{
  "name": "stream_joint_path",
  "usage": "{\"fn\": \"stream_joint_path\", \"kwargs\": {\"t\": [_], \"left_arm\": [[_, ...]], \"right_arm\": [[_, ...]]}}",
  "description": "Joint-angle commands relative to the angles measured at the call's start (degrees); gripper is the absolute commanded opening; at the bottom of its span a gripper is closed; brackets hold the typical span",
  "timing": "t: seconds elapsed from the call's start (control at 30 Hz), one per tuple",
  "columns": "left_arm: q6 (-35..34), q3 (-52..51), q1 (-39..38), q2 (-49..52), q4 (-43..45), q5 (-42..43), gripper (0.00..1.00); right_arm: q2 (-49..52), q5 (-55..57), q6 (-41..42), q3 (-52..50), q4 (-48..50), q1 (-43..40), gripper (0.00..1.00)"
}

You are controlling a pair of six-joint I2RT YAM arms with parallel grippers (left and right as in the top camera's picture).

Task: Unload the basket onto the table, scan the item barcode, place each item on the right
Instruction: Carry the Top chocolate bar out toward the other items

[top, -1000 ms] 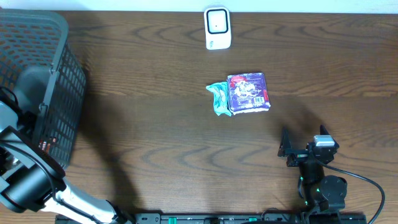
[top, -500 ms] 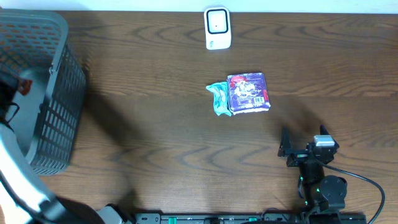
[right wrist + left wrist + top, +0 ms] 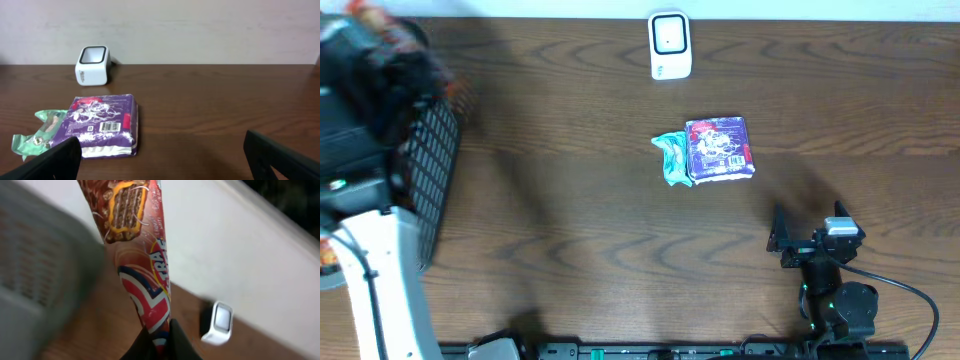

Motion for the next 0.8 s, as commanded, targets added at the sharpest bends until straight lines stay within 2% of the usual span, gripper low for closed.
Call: {"fn": "stream_joint_path", "kwargs": {"t": [0.0, 0.1, 0.17, 0.37, 0.5, 0.57, 0.77], "left_arm": [[11.89, 0.72, -8.92, -0.35, -1.40, -16.24, 0.07], [16.17, 0.61, -15.69, -0.28, -2.29, -24.59, 0.07], [17.49, 0.55, -19.30, -0.02, -2.60, -25.35, 0.07], [17.49, 0.44, -28.48, 3.28, -4.66, -25.27, 0.07], [17.46, 0.44, -33.59, 7.91, -6.75, -20.85, 0.07], [17.44, 0.44, -36.74, 12.63, -8.94, -16.63, 0.07], [15.19, 0.44, -41.88, 23.50, -12.41, -16.22, 0.07]], "right_arm": [[-0.24, -0.07, 0.59, -0.20, -0.09, 0.37, 0.99], [-0.24, -0.07, 0.59, -0.20, -0.09, 0.37, 0.99], [-0.24, -0.07, 0.59, -0.20, -0.11, 0.37, 0.99], [-0.24, -0.07, 0.59, -0.20, -0.09, 0.37, 0.99], [-0.24, -0.07, 0.59, -0.20, -0.11, 0.37, 0.99], [-0.24, -0.07, 0.59, -0.20, -0.09, 0.37, 0.99], [-0.24, -0.07, 0.59, -0.20, -0.09, 0.37, 0.99]]}}
